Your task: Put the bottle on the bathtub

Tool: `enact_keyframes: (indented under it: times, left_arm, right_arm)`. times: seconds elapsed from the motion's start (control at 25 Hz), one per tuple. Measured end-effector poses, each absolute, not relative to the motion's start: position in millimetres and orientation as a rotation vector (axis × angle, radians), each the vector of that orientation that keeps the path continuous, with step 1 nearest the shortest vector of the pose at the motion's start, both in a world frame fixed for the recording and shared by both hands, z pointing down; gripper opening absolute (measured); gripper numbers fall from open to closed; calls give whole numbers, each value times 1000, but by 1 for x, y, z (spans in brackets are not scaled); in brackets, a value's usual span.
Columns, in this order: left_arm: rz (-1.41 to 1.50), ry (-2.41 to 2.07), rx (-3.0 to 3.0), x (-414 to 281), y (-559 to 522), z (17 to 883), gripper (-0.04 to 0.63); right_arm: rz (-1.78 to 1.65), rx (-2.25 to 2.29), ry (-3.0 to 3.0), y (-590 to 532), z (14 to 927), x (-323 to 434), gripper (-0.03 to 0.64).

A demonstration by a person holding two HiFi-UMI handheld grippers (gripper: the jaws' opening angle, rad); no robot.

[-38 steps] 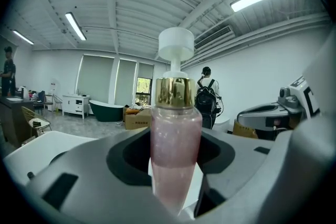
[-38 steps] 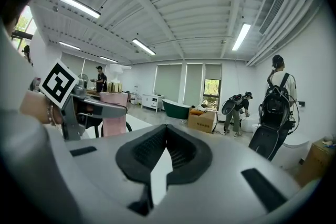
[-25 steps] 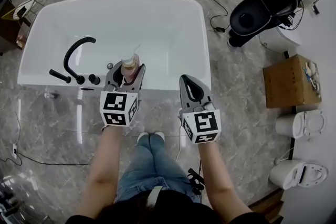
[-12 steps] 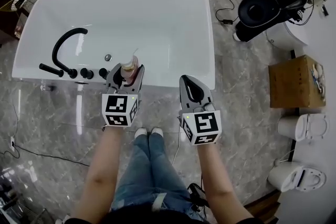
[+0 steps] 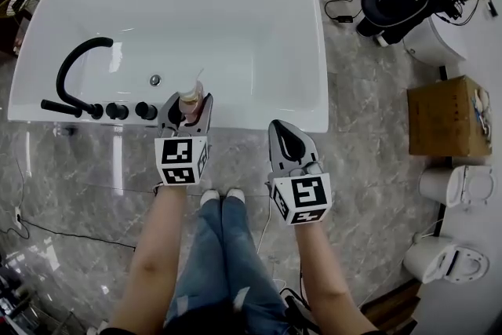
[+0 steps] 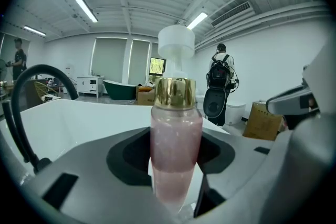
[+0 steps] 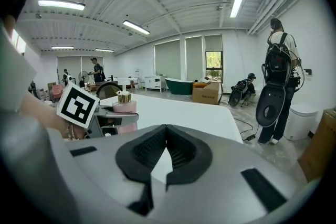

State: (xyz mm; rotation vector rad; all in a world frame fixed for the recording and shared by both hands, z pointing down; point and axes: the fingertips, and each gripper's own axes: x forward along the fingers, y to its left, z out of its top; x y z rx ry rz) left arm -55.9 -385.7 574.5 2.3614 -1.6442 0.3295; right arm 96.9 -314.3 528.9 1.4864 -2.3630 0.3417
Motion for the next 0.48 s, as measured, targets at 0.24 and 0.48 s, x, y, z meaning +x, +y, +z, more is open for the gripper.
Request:
enact_keyframes:
  times: [0.24,0.48]
  left_arm:
    - [379,-1679,2345,-57,-398,611,218]
    - [373,-1735,2359,-54,-406,629,218]
  right_arm:
    - [368,1481,-2348,-320,562,97,15]
    - [397,1468,-2341,-317,589,95,15]
